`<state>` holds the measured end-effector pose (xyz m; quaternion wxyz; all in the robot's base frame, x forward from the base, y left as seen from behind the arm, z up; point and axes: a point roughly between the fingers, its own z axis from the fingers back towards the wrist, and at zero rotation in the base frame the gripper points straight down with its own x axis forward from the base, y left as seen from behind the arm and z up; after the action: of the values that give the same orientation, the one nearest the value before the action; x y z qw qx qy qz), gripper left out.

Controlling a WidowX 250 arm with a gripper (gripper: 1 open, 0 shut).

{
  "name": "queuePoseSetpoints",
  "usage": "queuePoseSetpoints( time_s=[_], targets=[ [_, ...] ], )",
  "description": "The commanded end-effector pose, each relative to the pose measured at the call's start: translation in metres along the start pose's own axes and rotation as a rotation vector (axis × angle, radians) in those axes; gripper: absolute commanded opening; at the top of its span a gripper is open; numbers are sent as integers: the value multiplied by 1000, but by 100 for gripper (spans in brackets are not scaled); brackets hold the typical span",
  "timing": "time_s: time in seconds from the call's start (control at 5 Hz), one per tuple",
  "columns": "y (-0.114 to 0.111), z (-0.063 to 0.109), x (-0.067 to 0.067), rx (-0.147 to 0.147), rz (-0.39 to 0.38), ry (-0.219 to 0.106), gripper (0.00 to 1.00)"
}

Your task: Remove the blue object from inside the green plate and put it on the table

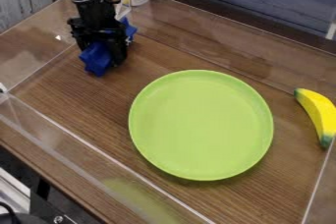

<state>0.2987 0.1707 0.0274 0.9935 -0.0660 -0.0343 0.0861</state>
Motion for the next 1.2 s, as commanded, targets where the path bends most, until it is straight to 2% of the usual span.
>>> queuePoseSetpoints(
  time_s=[0.0, 1.0],
  targets=[
    [-1, 16, 11, 18, -12, -51, 0],
    [-8, 14, 11, 10, -2, -40, 0]
  ],
)
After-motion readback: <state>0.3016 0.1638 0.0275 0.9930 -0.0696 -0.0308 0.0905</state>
